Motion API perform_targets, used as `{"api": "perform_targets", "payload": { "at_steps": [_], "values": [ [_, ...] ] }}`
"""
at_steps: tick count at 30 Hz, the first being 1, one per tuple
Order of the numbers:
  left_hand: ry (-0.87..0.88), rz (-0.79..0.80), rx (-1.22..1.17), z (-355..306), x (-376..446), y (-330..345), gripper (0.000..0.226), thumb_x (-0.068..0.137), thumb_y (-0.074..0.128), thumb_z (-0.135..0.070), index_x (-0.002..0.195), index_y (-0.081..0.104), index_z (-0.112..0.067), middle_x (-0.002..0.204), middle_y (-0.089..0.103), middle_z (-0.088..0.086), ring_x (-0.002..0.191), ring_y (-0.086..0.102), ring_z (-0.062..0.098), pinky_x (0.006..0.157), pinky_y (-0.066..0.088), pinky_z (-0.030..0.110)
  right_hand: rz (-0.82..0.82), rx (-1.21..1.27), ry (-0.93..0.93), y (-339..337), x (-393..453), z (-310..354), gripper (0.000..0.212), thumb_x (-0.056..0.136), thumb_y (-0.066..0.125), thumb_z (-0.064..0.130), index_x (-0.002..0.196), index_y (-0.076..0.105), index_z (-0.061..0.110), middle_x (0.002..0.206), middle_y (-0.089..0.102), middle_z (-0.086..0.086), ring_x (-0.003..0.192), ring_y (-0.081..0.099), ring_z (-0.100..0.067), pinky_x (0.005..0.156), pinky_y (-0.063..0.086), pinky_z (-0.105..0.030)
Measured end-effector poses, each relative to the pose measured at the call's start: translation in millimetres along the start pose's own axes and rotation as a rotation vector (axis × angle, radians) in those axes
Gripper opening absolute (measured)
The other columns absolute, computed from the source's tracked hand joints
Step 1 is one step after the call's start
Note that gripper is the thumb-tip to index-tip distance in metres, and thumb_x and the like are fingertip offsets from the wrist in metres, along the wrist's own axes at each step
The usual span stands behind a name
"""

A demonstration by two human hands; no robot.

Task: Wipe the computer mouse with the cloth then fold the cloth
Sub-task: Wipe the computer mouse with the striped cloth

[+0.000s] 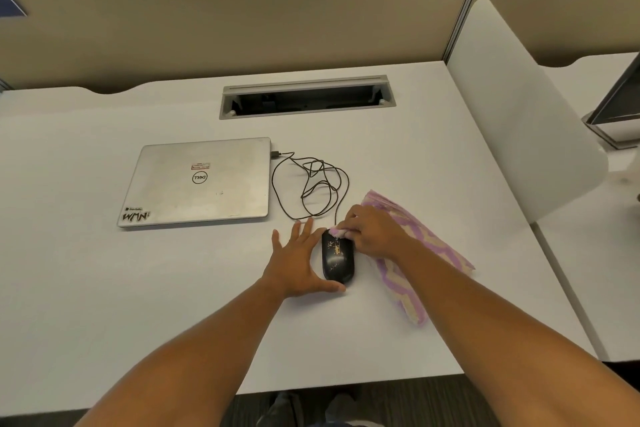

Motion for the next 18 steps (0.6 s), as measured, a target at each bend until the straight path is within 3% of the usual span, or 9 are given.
{"api": "perform_targets", "payload": {
  "at_steps": [12,18],
  "values": [
    [-0.004,-0.002,-0.009,0,-2,1,0.135,0.048,0.054,-0.100,0.158,0.004,-0.041,0.169,-0.005,-0.007,0.154,-0.013,0.016,0.117,-0.013,0.061,0.071,-0.049,0.028,-3,6,15,0.033,0.097,0.047,0.024,0.124,0.063,0.032,0.117,0.055,0.003,0.114,0.051,-0.020,0.090,0.045,-0.038],
    [-0.005,-0.002,-0.018,1,-1,1,0.136,0.047,0.054,-0.101,0.158,0.008,-0.038,0.169,-0.004,-0.007,0.154,-0.014,0.015,0.118,-0.013,0.062,0.194,0.066,-0.012,-22,5,12,0.025,0.091,0.057,0.041,0.109,0.072,0.030,0.100,0.062,0.005,0.106,0.054,-0.017,0.096,0.043,-0.034]
  ]
}}
Point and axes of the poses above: each hand's wrist, its own x-axis towards the middle knuckle, its own y-axis out of the palm, z = x × y, the point moved 3 cm from there along x, towards the middle knuckle
